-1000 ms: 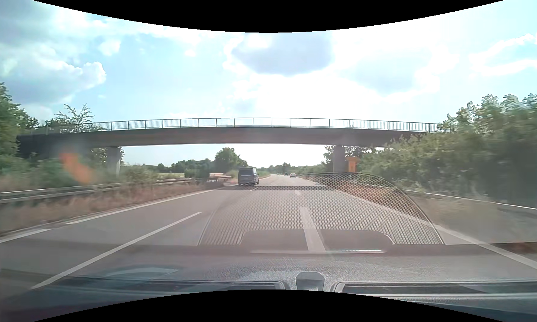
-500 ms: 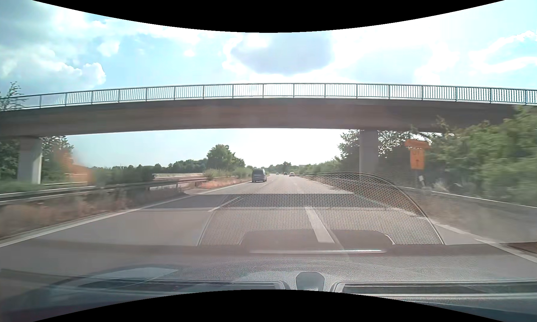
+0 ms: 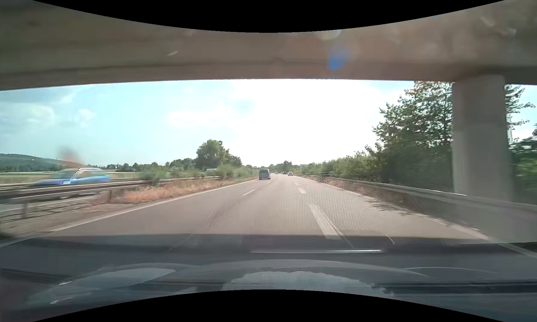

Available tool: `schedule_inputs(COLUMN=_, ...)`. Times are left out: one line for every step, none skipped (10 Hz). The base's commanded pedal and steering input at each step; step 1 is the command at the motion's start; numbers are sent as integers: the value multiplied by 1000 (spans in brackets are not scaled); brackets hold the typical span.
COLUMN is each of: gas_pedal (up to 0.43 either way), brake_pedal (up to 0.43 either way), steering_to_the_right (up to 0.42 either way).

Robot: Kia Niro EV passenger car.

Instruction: Follow the waypoints while adhering to traffic rules and regulations

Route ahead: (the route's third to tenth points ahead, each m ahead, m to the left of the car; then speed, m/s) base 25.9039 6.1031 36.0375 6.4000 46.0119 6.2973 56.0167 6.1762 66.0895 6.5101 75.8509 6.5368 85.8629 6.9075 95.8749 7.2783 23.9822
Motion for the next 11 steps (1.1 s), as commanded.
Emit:
schedule_inputs(gas_pedal=449, brake_pedal=0, steering_to_the_right=-3)
schedule_inputs(gas_pedal=429, brake_pedal=0, steering_to_the_right=-3)
schedule_inputs(gas_pedal=398, brake_pedal=0, steering_to_the_right=-2)
schedule_inputs(gas_pedal=370, brake_pedal=0, steering_to_the_right=-2)
schedule_inputs(gas_pedal=370, brake_pedal=0, steering_to_the_right=-3)
schedule_inputs(gas_pedal=370, brake_pedal=0, steering_to_the_right=-2)
schedule_inputs(gas_pedal=358, brake_pedal=0, steering_to_the_right=-2)
schedule_inputs(gas_pedal=350, brake_pedal=0, steering_to_the_right=-2)
schedule_inputs(gas_pedal=339, brake_pedal=0, steering_to_the_right=-1)
schedule_inputs(gas_pedal=331, brake_pedal=0, steering_to_the_right=-1)
schedule_inputs(gas_pedal=319, brake_pedal=0, steering_to_the_right=-1)
